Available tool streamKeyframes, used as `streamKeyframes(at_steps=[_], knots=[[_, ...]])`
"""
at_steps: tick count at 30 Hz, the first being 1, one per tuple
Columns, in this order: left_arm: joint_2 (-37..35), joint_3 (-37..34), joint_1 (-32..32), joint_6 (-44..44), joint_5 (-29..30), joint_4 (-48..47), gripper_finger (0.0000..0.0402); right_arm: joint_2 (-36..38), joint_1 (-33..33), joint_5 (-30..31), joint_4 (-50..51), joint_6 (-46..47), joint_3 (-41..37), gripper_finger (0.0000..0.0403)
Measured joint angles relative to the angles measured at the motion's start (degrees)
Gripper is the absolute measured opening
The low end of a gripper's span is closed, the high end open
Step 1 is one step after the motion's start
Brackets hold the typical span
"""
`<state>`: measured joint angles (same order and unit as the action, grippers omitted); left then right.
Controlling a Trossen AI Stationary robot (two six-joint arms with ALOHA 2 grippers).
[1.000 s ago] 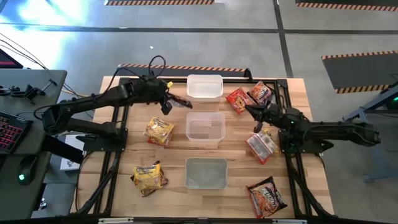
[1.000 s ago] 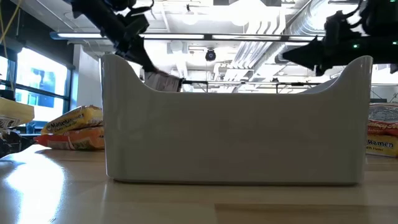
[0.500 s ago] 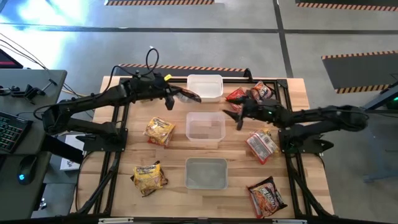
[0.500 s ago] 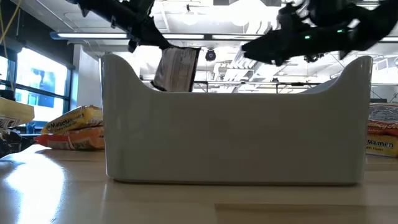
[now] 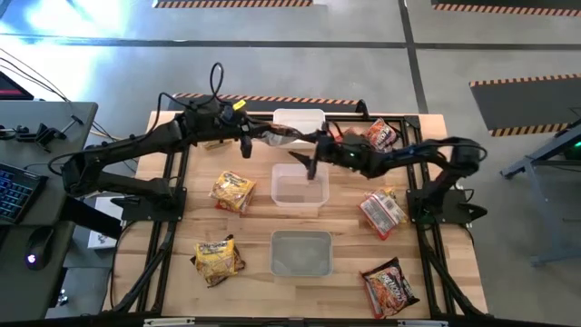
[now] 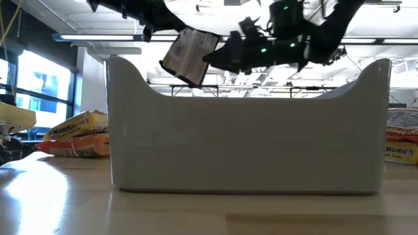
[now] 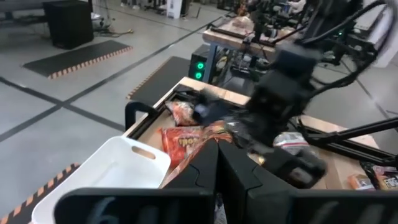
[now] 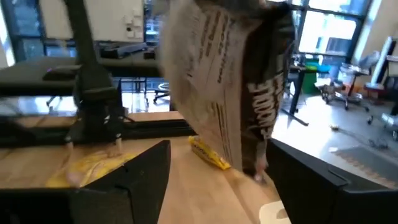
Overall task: Sort Maruchan noodles
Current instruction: Put the black noodle pack into the white bin
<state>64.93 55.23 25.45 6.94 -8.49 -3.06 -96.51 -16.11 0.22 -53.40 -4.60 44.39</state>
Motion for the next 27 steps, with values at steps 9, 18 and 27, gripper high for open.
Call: streamKeyframes(at_steps=[9,18,27], knots=[[0.0,0.3,0.0,-0.6,-3.0,-0.3,0.0000,-3.8,-3.8,-10.3,-9.0,4.6,1.5,0.0255],[0.0,0.3,0.0,-0.6,-3.2,0.5,0.0000,-3.8,-4.0,-15.6,-10.9,0.9,1.6,0.0255],[0.0,0.3,0.0,0.5,-5.4,3.0,0.0000,-6.0,-4.3,-20.4,-3.5,-1.8,8.2,0.0255]])
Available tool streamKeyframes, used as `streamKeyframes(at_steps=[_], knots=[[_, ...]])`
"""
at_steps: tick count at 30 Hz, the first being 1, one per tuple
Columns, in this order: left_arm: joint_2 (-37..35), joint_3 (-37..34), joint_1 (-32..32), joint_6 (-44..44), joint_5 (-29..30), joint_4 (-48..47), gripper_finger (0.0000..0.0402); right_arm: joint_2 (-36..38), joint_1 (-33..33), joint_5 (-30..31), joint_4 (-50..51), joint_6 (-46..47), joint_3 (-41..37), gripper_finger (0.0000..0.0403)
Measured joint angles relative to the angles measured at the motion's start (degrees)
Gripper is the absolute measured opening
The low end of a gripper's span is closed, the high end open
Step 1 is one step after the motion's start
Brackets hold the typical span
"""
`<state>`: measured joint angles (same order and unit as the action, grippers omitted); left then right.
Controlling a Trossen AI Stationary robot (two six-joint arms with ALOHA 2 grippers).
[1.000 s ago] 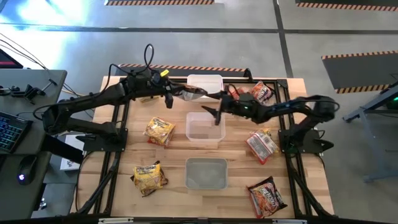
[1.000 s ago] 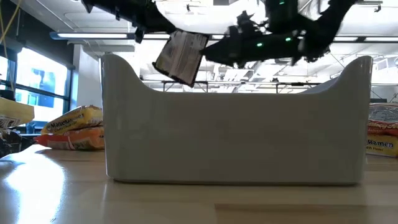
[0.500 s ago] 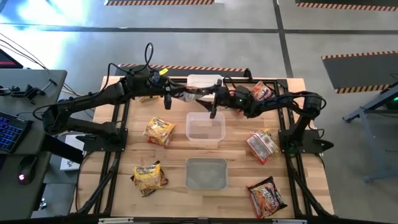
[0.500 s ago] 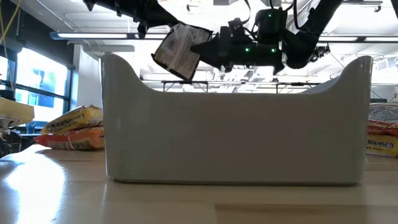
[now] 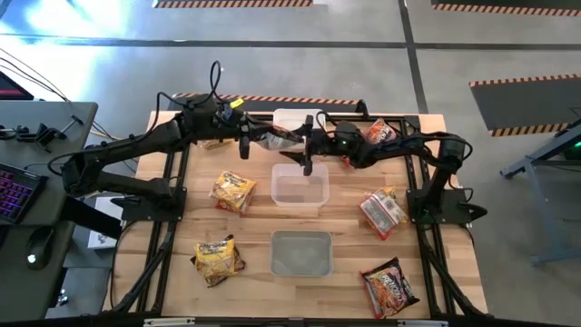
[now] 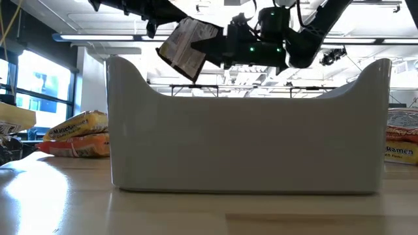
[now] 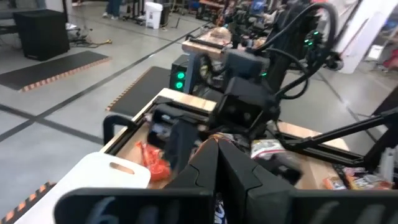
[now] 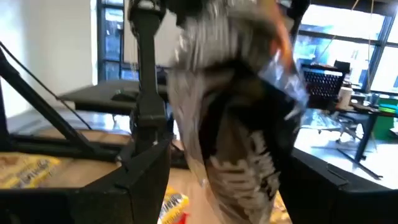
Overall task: Sort Maruchan noodles
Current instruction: Put the black noodle pack into the white bin
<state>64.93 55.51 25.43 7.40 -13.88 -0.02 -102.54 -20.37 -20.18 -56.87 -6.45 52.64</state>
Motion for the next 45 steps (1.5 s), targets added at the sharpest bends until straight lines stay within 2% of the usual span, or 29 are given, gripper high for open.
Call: streamKeyframes(at_steps=[7,14,18,23,26,29,32,35,40,45], knots=[[0.0,0.0,0.0,-1.1,-1.1,0.4,0.0000,0.0,-0.3,-0.1,1.3,-3.2,1.4,0.0235],[0.0,0.0,0.1,-3.7,-1.0,0.4,0.0003,0.0,-0.4,-0.2,1.3,-4.6,1.4,0.0153],[-0.3,0.0,0.1,-5.8,-0.9,0.0,0.0021,0.0,-0.4,-0.4,1.4,-4.6,1.3,0.0117],[-3.1,0.0,0.1,-10.0,0.1,-2.5,0.0061,0.1,-1.3,-3.6,1.5,-3.2,1.3,0.0110],[-5.7,-0.1,0.1,-12.8,2.9,-5.4,0.0084,1.0,-2.0,-3.8,2.6,-1.5,1.3,0.0110],[-8.7,-3.1,0.1,-14.8,5.0,-4.7,0.0097,3.1,-2.7,-3.4,7.2,-1.0,1.7,0.0110],[-11.7,-9.3,0.0,-15.1,6.0,-0.1,0.0097,5.7,-3.7,-2.2,17.8,0.1,4.9,0.0110],[-14.0,-17.0,0.0,-14.0,6.1,8.8,0.0089,6.8,-4.8,0.4,36.2,0.5,12.5,0.0110],[-15.4,-28.0,0.0,-11.9,6.3,21.9,0.0069,3.1,-7.3,9.4,70.2,6.3,31.3,0.0110],[-15.5,-34.1,-0.3,-10.1,9.8,27.9,0.0049,-4.5,-11.0,10.5,95.1,18.3,50.8,0.0110]])
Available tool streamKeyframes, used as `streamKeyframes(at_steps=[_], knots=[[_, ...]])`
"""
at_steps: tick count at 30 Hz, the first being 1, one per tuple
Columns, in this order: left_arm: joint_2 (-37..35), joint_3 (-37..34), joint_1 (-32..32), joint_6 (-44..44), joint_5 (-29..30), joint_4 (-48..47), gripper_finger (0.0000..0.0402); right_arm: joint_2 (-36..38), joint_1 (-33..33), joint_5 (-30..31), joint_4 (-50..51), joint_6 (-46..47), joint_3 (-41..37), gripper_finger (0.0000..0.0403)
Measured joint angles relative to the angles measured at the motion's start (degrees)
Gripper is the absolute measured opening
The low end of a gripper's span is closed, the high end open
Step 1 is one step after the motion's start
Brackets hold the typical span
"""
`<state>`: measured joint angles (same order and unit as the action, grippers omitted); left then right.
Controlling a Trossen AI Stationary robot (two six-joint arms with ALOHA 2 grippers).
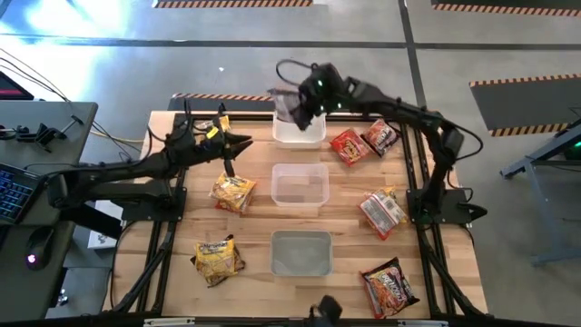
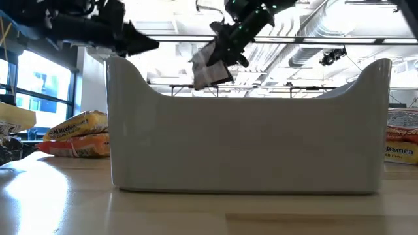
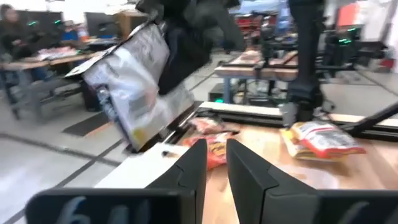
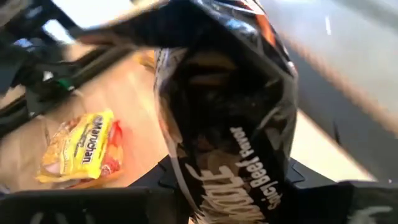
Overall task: Sort Maruchan noodles
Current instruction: Put the black noodle pack into the white bin
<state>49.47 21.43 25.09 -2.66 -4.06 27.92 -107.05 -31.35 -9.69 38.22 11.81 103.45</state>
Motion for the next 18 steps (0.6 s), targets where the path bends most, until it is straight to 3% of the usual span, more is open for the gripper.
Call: streamKeyframes(at_steps=[5,11,15,18], knots=[[0.0,-3.6,-1.7,-0.7,4.6,2.4,0.0034,-11.7,-3.2,-0.9,19.0,8.0,16.6,0.0110],[0.0,-3.9,-3.0,-3.0,5.0,3.3,0.0020,-25.5,-5.1,-8.7,29.8,14.3,31.7,0.0110],[0.0,-3.8,-3.6,-2.6,5.0,3.3,0.0014,-26.8,-5.7,-16.9,26.2,22.8,27.2,0.0110],[0.0,-3.8,-3.5,-2.6,4.8,3.3,0.0012,-27.9,-5.9,-16.0,27.5,25.3,26.5,0.0110]])
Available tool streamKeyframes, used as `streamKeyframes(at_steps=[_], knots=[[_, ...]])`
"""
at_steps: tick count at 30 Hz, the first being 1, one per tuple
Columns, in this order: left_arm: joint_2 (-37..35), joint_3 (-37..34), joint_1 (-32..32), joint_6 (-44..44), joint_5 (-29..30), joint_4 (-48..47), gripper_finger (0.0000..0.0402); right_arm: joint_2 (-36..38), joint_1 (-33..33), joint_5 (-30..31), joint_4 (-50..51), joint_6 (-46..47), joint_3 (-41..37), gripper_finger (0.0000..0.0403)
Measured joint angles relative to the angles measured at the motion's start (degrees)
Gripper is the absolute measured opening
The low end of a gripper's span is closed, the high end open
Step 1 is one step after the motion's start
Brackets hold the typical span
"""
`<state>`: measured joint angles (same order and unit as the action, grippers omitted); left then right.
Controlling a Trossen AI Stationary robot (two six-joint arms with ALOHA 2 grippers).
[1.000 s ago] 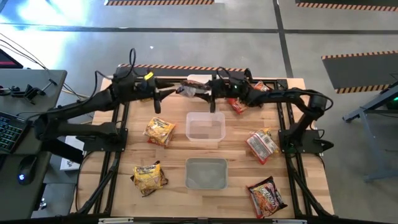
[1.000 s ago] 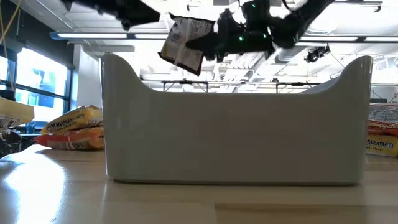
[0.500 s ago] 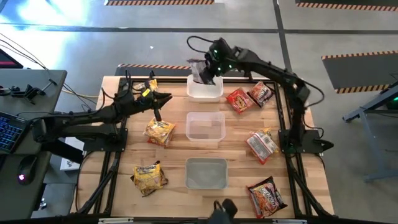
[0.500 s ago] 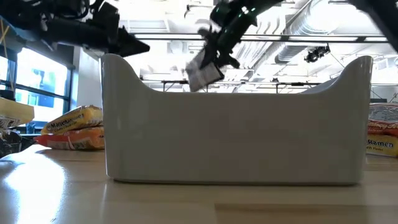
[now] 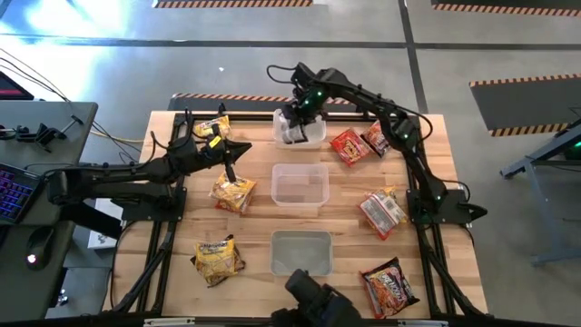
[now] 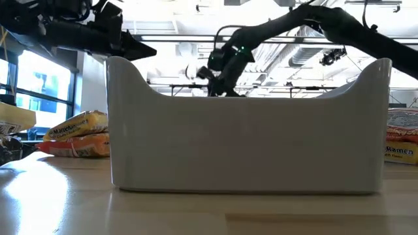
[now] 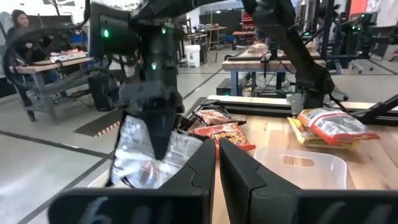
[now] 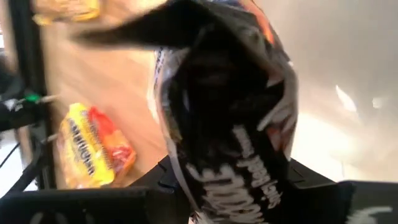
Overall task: Sort Maruchan noodles
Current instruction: Put the black noodle pack into the white bin
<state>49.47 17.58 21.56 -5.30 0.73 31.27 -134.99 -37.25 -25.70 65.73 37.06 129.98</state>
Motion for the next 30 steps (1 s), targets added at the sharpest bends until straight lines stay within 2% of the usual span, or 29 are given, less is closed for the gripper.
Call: streamKeyframes(at_steps=[12,23,30], knots=[[0.0,0.0,0.0,-1.4,0.0,0.4,0.0012,-0.1,0.0,5.9,-3.5,4.6,-0.7,0.0110],[0.0,0.0,0.0,-1.3,0.0,0.8,0.0012,-0.1,0.5,7.4,-5.2,6.0,-0.7,0.0111],[0.0,0.0,0.0,-0.9,0.0,0.8,0.0012,-0.1,1.5,8.1,-4.3,4.9,-0.7,0.0164]])
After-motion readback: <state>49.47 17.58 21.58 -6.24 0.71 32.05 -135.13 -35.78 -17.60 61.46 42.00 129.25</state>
